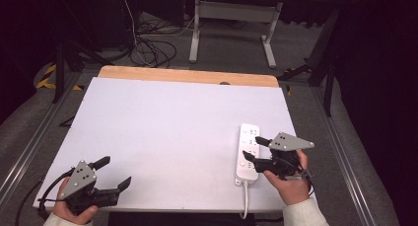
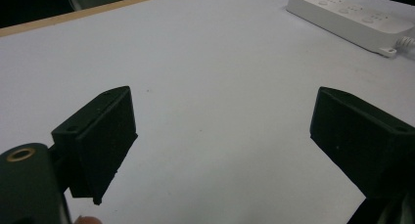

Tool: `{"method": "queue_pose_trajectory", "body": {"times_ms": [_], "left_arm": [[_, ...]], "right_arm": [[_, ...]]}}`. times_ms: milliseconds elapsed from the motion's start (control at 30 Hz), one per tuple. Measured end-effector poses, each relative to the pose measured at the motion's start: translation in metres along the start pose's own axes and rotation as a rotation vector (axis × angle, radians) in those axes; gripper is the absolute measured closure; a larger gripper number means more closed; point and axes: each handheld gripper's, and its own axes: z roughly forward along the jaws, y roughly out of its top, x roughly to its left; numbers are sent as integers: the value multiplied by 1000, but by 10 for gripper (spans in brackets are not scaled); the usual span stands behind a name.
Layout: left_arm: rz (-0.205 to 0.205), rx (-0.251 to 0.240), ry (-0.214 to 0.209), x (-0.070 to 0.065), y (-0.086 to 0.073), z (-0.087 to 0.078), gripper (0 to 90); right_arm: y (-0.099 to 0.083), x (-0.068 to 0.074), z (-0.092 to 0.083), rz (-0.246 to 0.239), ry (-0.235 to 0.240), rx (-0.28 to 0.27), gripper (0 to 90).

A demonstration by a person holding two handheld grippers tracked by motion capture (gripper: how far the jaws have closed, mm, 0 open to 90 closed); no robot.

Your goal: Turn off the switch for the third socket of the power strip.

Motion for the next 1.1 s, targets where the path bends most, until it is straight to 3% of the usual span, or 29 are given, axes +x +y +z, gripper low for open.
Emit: {"method": "queue_pose_trajectory", "body": {"times_ms": [333, 633, 967, 1033, 1100], "left_arm": [[-3, 0, -3, -1, 0, 0, 104], [3, -2, -6, -1, 0, 0, 108], [8, 0, -12, -1, 0, 0, 113], [6, 1, -13, -1, 0, -1, 113], [6, 0, -12, -1, 0, -1, 113]], "right_arm": [[4, -15, 15, 41, -17, 18, 362], [6, -23, 28, 42, -38, 33, 363], [5, -31, 40, 69, -76, 58, 492], [3, -36, 43, 110, -71, 60, 521], [3, -38, 44, 118, -70, 55, 560]]}}
